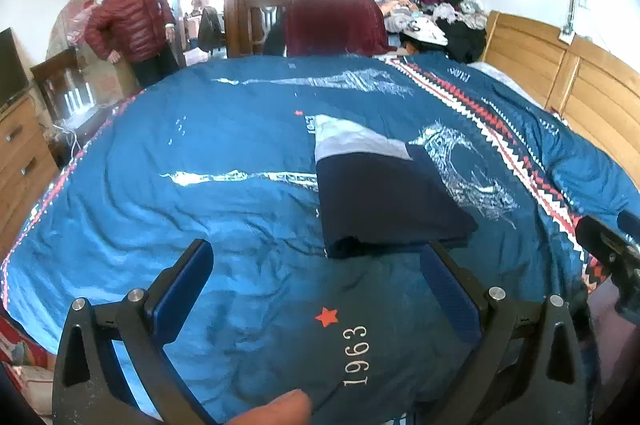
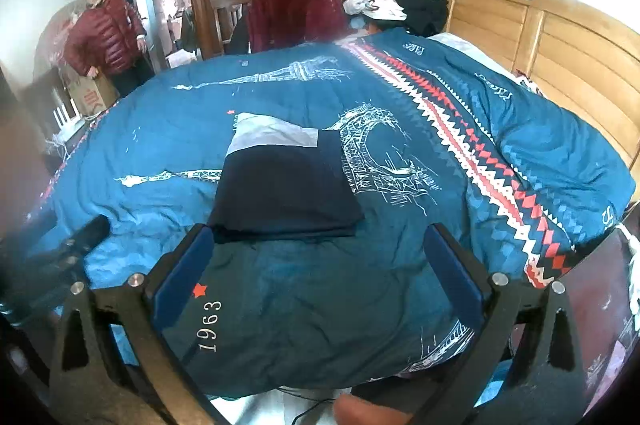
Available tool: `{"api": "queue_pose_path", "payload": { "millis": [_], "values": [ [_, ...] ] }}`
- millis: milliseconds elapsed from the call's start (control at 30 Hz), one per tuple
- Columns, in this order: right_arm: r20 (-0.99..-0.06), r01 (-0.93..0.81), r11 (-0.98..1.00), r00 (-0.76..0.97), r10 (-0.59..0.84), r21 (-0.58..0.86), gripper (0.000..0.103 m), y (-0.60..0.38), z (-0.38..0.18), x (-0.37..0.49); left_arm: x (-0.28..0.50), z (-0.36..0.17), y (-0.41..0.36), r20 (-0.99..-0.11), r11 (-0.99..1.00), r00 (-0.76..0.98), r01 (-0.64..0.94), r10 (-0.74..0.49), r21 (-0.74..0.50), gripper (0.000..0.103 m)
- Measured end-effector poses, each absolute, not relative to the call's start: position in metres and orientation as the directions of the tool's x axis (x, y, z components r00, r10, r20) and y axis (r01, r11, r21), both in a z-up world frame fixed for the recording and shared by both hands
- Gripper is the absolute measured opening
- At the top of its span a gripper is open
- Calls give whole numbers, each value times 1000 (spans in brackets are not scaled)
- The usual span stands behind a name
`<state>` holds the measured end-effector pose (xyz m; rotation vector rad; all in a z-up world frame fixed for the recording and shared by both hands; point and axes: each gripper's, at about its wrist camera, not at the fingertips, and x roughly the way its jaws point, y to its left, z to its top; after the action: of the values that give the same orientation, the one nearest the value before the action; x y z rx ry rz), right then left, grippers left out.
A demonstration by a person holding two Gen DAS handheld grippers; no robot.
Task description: Fold large clothes
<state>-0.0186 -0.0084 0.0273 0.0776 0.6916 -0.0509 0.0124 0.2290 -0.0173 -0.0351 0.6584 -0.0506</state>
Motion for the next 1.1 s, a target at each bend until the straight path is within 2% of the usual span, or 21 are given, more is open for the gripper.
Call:
{"api": "queue_pose_path", "payload": {
  "millis": [433,1100],
  "values": [
    [-638,61,994,770,7,85,103,-14,30,-18,-1,18,223,-558,998,827,47,-68,-51,103],
    [-647,60,995,762,4,76,103,-21,32,-17,13,8,215,-593,999,804,43,-39,-7,103]
  ]
}}
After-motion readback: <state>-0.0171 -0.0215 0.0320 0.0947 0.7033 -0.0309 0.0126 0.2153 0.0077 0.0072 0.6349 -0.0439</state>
